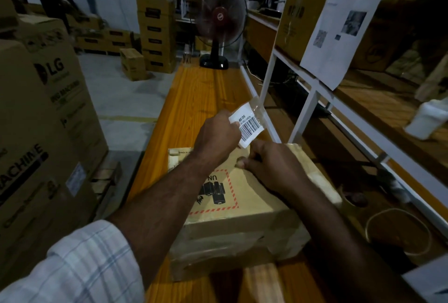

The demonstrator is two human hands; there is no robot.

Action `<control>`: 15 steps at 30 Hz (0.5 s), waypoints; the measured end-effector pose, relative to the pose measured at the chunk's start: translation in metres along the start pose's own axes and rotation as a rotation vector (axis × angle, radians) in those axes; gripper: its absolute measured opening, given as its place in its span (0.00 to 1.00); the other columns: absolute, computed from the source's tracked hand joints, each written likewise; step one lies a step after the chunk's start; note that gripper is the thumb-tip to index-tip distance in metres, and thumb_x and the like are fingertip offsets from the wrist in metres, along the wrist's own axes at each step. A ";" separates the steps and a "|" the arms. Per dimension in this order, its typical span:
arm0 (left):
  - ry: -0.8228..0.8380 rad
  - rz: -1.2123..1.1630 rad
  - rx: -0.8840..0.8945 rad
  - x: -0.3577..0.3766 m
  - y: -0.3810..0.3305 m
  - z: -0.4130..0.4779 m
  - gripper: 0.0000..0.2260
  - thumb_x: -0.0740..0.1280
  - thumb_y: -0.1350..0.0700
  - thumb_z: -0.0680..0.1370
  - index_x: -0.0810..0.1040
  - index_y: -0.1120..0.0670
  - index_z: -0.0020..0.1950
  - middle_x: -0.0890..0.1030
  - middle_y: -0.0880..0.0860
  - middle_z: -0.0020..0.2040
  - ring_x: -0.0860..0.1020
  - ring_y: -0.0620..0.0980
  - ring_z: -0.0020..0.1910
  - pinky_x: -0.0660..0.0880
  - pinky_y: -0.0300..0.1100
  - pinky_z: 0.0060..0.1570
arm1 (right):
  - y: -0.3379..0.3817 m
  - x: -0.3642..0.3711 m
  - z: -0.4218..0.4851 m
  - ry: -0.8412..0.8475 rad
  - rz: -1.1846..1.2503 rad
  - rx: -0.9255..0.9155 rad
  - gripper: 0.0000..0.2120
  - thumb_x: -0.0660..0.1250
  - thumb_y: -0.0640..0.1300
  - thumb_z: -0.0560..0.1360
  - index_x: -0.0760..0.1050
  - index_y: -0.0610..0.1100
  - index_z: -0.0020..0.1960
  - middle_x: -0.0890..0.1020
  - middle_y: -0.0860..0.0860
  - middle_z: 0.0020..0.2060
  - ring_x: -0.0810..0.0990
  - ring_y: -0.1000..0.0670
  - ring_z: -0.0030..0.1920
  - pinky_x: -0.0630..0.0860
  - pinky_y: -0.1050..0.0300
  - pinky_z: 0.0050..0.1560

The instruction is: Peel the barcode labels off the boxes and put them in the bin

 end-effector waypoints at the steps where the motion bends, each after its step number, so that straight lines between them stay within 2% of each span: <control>1: 0.002 0.004 0.000 0.001 0.001 0.000 0.11 0.63 0.49 0.80 0.75 0.52 0.60 0.83 0.55 0.54 0.82 0.54 0.48 0.81 0.49 0.45 | 0.003 -0.001 -0.015 0.024 0.002 -0.018 0.13 0.71 0.57 0.73 0.72 0.50 0.38 0.78 0.53 0.34 0.77 0.55 0.36 0.75 0.54 0.35; 6: 0.000 0.034 0.007 0.003 0.001 -0.001 0.12 0.63 0.49 0.80 0.75 0.52 0.60 0.83 0.54 0.55 0.82 0.53 0.48 0.81 0.47 0.44 | 0.001 -0.002 -0.041 0.123 0.008 -0.024 0.14 0.71 0.57 0.73 0.71 0.52 0.37 0.78 0.54 0.34 0.76 0.56 0.35 0.73 0.56 0.34; 11: -0.003 0.023 0.009 0.001 -0.001 -0.002 0.11 0.63 0.49 0.80 0.75 0.53 0.59 0.83 0.54 0.54 0.81 0.54 0.47 0.78 0.46 0.42 | 0.001 0.004 0.015 -0.010 -0.019 0.032 0.13 0.72 0.57 0.72 0.73 0.49 0.39 0.75 0.55 0.34 0.73 0.56 0.35 0.67 0.58 0.32; 15: -0.018 0.002 -0.010 -0.001 0.003 0.000 0.11 0.63 0.50 0.80 0.75 0.54 0.59 0.82 0.55 0.54 0.79 0.52 0.45 0.74 0.43 0.36 | 0.000 0.004 0.000 -0.020 -0.023 0.049 0.14 0.71 0.58 0.72 0.73 0.50 0.38 0.78 0.54 0.35 0.77 0.53 0.37 0.77 0.51 0.38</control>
Point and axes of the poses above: each hand's wrist, its own z-axis towards the middle knuckle, its own x-axis out of the palm, y = z × x, the point moved 5 cm from there along z, towards the middle knuckle
